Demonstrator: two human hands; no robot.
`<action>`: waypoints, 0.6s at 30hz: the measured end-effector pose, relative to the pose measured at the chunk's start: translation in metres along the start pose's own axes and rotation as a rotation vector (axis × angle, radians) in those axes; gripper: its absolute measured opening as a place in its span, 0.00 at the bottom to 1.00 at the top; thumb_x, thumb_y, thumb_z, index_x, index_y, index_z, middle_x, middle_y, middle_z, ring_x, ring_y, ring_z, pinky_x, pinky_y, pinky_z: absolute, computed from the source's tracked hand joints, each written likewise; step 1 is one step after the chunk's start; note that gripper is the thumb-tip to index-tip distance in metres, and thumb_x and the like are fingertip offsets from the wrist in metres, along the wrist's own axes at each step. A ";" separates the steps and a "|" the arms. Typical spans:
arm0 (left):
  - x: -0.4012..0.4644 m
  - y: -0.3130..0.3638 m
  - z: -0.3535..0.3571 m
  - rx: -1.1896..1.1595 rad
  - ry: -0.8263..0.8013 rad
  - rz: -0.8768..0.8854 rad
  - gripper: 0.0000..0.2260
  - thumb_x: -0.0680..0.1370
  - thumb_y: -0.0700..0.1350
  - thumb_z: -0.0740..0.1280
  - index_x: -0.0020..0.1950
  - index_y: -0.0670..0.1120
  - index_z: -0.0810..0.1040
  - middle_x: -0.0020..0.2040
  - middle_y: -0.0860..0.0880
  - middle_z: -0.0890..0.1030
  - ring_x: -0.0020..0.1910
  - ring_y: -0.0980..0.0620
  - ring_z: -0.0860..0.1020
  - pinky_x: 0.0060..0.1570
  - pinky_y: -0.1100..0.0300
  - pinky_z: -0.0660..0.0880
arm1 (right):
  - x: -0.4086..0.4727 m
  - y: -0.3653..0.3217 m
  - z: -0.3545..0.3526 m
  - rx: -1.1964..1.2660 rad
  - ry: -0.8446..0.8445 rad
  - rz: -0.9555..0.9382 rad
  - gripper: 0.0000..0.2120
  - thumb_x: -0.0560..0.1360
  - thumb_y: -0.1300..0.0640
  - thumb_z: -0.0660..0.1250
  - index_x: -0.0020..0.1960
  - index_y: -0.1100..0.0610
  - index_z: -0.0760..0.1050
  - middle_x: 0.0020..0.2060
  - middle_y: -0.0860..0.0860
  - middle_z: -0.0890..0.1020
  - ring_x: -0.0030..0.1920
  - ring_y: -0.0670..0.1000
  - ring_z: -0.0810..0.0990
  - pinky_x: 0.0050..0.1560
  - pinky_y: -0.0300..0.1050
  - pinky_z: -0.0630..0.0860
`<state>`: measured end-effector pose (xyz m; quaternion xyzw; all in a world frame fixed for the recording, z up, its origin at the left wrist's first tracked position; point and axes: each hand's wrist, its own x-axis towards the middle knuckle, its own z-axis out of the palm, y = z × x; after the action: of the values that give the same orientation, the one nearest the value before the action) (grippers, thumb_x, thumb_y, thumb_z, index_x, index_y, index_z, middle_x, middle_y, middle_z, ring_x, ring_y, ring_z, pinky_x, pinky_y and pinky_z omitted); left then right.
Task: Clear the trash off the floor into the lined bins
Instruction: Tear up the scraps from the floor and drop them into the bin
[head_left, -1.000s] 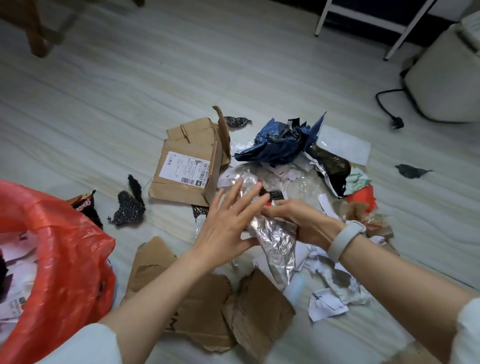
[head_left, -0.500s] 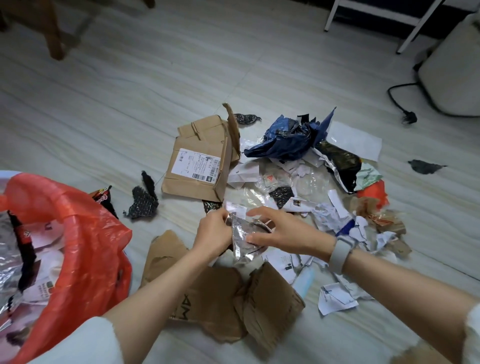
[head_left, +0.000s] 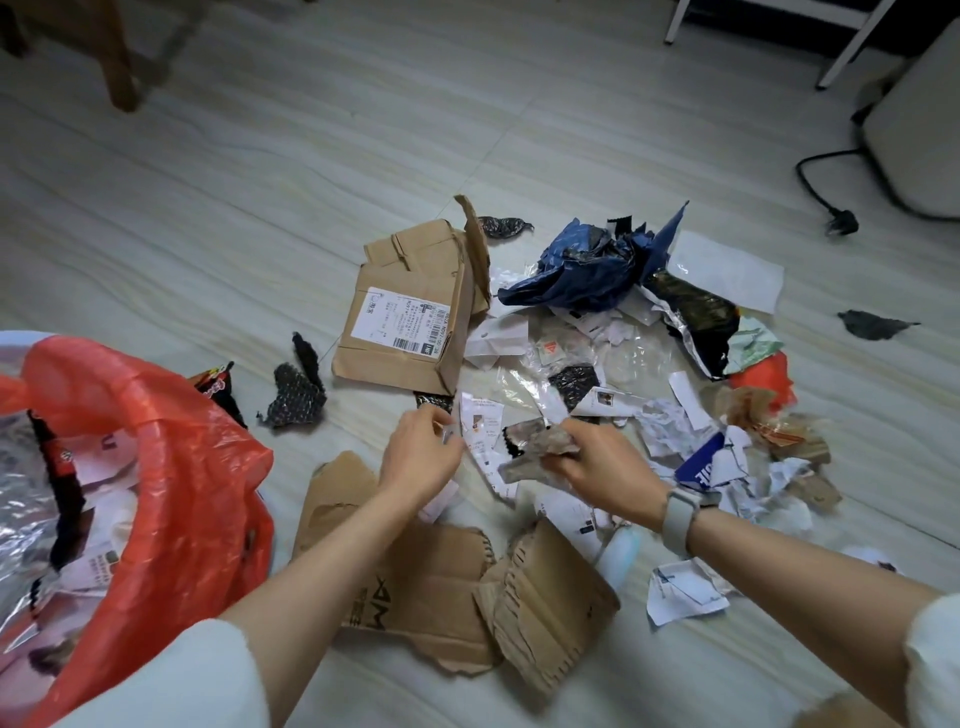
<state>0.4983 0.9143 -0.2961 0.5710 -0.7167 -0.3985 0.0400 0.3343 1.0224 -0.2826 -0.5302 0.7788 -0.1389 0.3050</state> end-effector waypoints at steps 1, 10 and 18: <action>0.005 -0.010 0.001 0.210 -0.003 0.078 0.16 0.75 0.45 0.64 0.63 0.47 0.70 0.63 0.46 0.71 0.62 0.45 0.69 0.60 0.51 0.68 | 0.002 0.007 -0.001 -0.025 0.004 0.013 0.07 0.75 0.55 0.64 0.47 0.60 0.74 0.43 0.55 0.82 0.43 0.55 0.78 0.44 0.50 0.74; 0.030 -0.038 0.013 0.610 -0.309 0.271 0.41 0.68 0.54 0.73 0.74 0.57 0.53 0.76 0.46 0.52 0.73 0.42 0.51 0.69 0.46 0.59 | 0.010 0.025 -0.005 -0.103 -0.164 -0.039 0.09 0.74 0.52 0.66 0.46 0.57 0.73 0.47 0.53 0.80 0.46 0.52 0.76 0.48 0.51 0.74; 0.022 -0.056 0.004 0.269 -0.173 0.191 0.49 0.62 0.47 0.79 0.75 0.49 0.51 0.62 0.43 0.71 0.63 0.44 0.67 0.62 0.51 0.68 | 0.046 -0.014 0.022 -0.253 -0.393 -0.270 0.24 0.74 0.48 0.65 0.66 0.59 0.68 0.75 0.51 0.55 0.73 0.51 0.57 0.72 0.48 0.61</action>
<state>0.5327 0.8960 -0.3427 0.4640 -0.8152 -0.3412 -0.0607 0.3467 0.9770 -0.3069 -0.6800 0.6379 0.0254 0.3605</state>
